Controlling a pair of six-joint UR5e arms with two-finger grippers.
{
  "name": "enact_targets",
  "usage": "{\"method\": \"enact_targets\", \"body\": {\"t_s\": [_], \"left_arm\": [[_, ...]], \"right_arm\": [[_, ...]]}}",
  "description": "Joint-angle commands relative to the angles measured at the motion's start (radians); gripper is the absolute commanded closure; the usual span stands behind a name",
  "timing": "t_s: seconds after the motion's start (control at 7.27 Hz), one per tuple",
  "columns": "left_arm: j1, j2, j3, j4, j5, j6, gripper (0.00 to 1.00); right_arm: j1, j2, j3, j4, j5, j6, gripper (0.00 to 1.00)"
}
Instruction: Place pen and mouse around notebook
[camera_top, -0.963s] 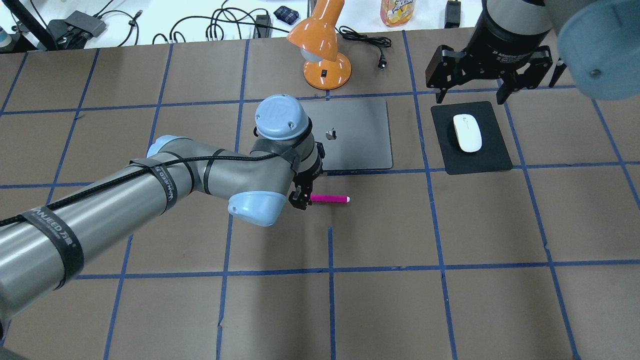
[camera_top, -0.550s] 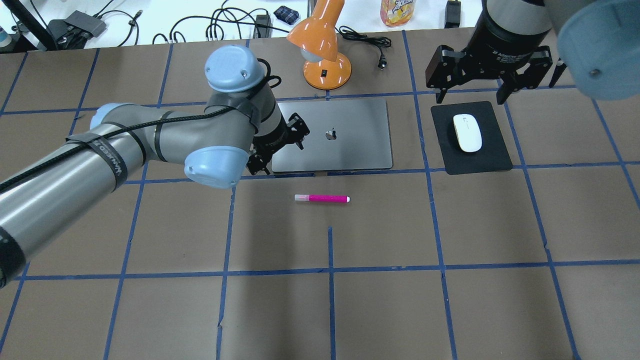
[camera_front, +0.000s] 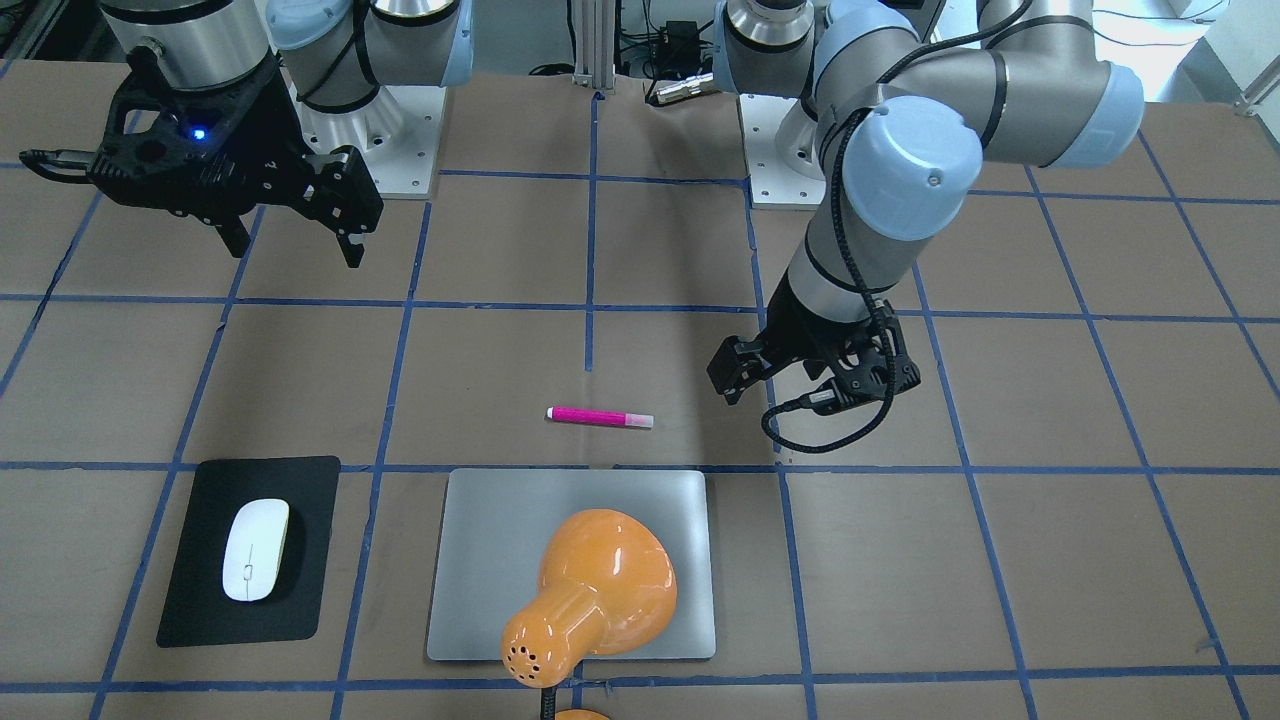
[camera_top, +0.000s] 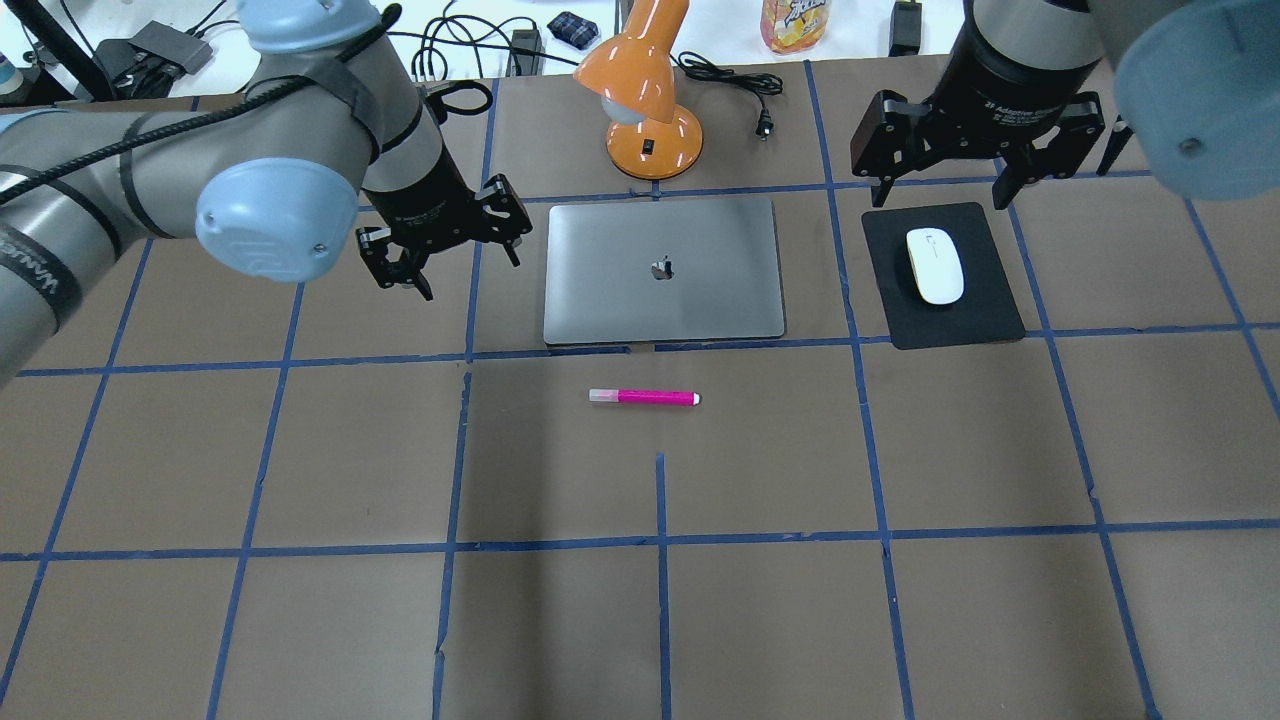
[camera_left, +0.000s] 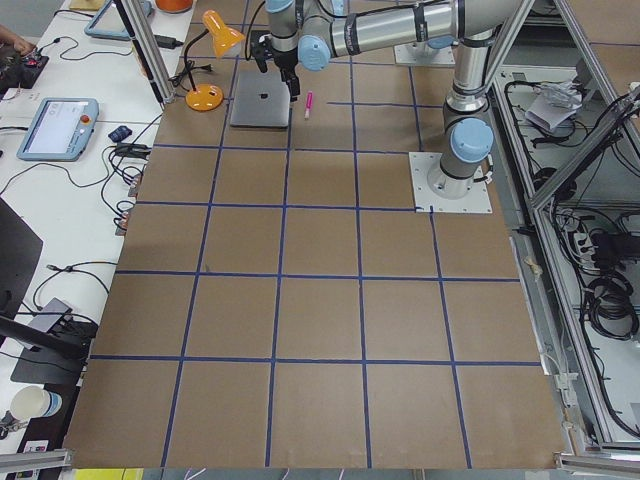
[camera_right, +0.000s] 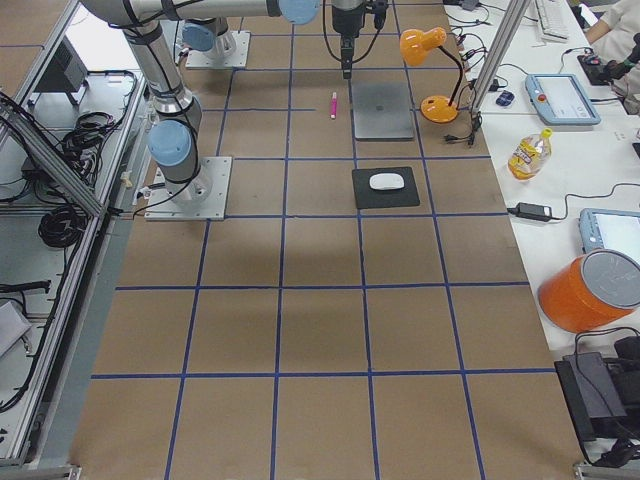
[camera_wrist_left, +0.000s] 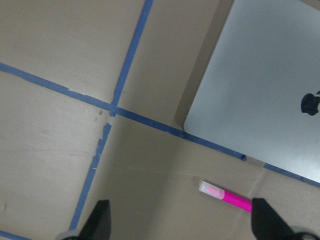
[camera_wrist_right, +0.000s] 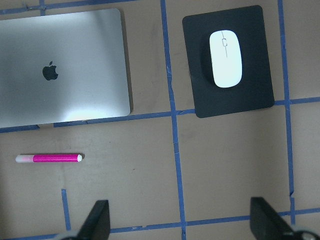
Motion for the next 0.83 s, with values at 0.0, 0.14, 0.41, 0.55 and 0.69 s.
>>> {"method": "enact_targets", "body": {"t_s": [0.0, 0.14, 0.41, 0.55, 0.69], "left_arm": [[0.080, 0.063, 0.011, -0.113, 0.007, 0.319, 0.00], [0.127, 0.100, 0.012, -0.146, 0.008, 0.423, 0.00], [0.140, 0.195, 0.017, -0.274, 0.092, 0.469, 0.00], [0.134, 0.232, 0.015, -0.312, 0.091, 0.457, 0.00], [0.129, 0.258, 0.006, -0.319, 0.090, 0.442, 0.00]], "right_arm": [[0.000, 0.000, 0.001, 0.000, 0.000, 0.000, 0.00], [0.000, 0.000, 0.001, 0.000, 0.000, 0.000, 0.00], [0.000, -0.001, 0.001, 0.000, 0.005, 0.000, 0.00], [0.000, -0.002, 0.001, 0.000, 0.006, 0.000, 0.00], [0.000, 0.000, 0.001, 0.000, 0.006, 0.000, 0.00]]}}
